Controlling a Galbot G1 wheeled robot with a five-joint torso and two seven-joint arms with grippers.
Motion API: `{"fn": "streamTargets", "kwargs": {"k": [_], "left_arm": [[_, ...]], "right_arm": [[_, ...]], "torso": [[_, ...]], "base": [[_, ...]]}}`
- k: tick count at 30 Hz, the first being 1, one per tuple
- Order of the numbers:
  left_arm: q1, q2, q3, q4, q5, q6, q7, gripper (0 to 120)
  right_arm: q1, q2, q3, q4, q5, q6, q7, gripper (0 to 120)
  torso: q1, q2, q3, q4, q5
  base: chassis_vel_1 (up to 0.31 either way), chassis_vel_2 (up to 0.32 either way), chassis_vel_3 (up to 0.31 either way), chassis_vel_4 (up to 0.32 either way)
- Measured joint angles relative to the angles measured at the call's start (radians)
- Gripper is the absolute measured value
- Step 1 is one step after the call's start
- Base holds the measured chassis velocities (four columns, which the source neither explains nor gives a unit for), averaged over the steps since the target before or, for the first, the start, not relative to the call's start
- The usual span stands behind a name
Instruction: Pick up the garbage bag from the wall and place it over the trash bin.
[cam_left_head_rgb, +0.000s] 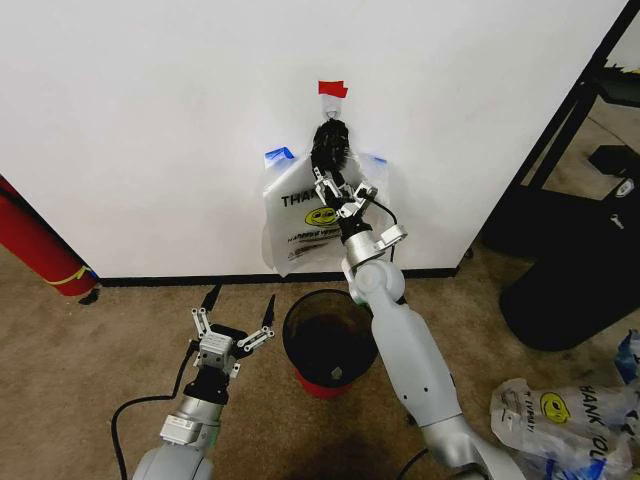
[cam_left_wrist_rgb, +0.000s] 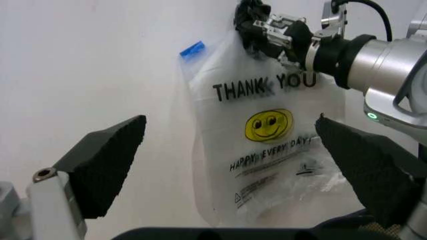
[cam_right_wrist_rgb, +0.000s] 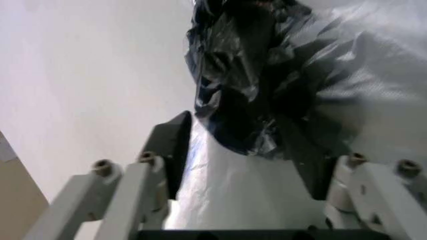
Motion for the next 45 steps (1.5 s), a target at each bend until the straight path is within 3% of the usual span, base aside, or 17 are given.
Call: {"fn": "streamTargets", "kwargs": {"k": [6,8,13,23,38,45], "left_arm": [[-0.003,-0.001,0.003,0.004,0.002,-0.001,0.000,100],[-0.004,-0.001,0.003,0.005,0.002,-0.002,0.000,100],[-0.005,0.000,0.004,0.009,0.002,-0.006,-0.001,100],[-0.005,0.002,0.008,0.010,0.002,-0.008,-0.003,100],[-0.002,0.014,0.013,0.008,-0.009,-0.016,-0.021,100],[0.007,0.027,0.010,-0.006,-0.025,-0.017,-0.031,100]], "right_arm": [[0.008,0.000,0.011,-0.006,-0.006,0.003,-0.002,21],[0.009,0.000,0.013,-0.007,-0.006,0.004,-0.003,19],[0.009,0.000,0.015,-0.008,-0.014,0.007,-0.008,0],[0.001,0.000,0.019,0.001,-0.017,0.007,-0.012,0],[-0.152,-0.005,0.009,0.087,-0.055,0.014,-0.069,0],[-0.294,-0.084,0.046,0.160,-0.079,0.021,-0.171,0]], "torso": [[0.000,0.000,0.000,0.0000,0.0000],[0.000,0.000,0.000,0.0000,0.0000],[0.000,0.000,0.000,0.0000,0.0000],[0.000,0.000,0.000,0.0000,0.0000],[0.000,0.000,0.000,0.0001,0.0000],[0.000,0.000,0.000,0.0000,0.0002]], "base": [[0.000,0.000,0.000,0.000],[0.000,0.000,0.000,0.000],[0.000,0.000,0.000,0.000],[0.000,0.000,0.000,0.000],[0.000,0.000,0.000,0.000],[0.000,0.000,0.000,0.000]]}}
